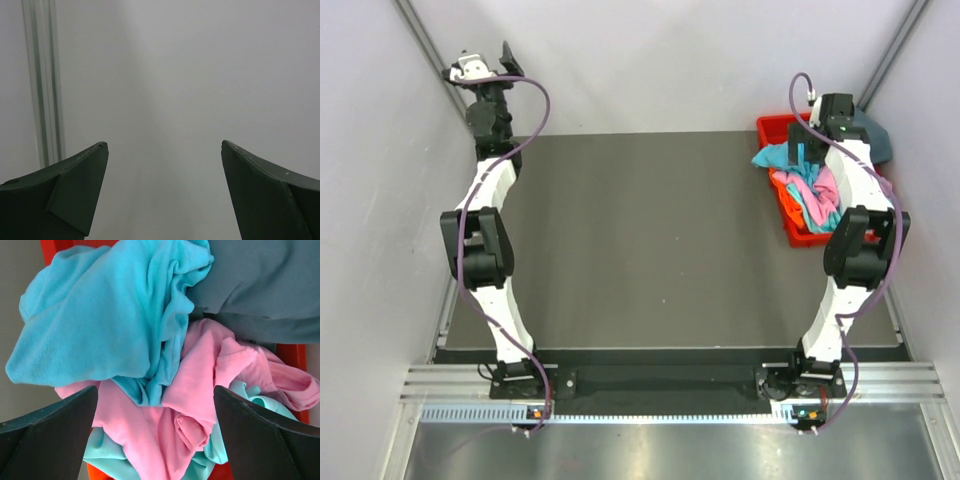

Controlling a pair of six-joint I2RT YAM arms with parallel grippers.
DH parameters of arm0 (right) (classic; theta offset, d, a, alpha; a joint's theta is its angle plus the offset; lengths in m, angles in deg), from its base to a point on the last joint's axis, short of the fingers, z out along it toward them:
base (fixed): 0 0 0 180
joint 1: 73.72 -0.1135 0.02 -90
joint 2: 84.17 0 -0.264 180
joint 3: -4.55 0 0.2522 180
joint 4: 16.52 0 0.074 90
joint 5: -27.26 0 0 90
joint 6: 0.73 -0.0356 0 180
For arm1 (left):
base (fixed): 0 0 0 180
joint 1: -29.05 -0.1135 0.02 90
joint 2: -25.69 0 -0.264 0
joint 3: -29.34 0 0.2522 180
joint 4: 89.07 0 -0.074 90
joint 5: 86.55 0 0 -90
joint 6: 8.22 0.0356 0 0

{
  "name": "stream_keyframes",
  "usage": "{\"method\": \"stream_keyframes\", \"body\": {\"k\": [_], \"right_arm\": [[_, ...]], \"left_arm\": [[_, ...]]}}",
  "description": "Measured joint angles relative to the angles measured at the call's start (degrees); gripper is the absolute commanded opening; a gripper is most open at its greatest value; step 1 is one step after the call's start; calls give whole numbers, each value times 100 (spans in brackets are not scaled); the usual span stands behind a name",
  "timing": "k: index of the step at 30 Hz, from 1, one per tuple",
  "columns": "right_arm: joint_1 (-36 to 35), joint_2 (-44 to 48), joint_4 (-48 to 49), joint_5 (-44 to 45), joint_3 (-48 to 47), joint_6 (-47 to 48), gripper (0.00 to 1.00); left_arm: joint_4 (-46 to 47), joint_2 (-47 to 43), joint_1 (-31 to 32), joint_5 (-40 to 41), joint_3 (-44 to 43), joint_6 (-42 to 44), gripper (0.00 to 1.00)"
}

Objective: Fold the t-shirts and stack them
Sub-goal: Grab the tshirt from the pile

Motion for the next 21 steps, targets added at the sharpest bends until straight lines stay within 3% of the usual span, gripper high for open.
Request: {"method": "stream_keyframes", "body": {"k": [5,16,20,21], "right_arm": [[0,-76,-26,-120,20,0,98],[125,105,-39,-468,920,-20,87],[157,284,-46,-592,1003,-22,70],[157,297,-44,-625,1010,-9,60]], "left_arm": [[2,4,286,4,52,-2,99],[11,15,612,-9,57,0,99],[22,55,684,-9,57,-2,99],[20,66,713,-9,57,0,99]]}}
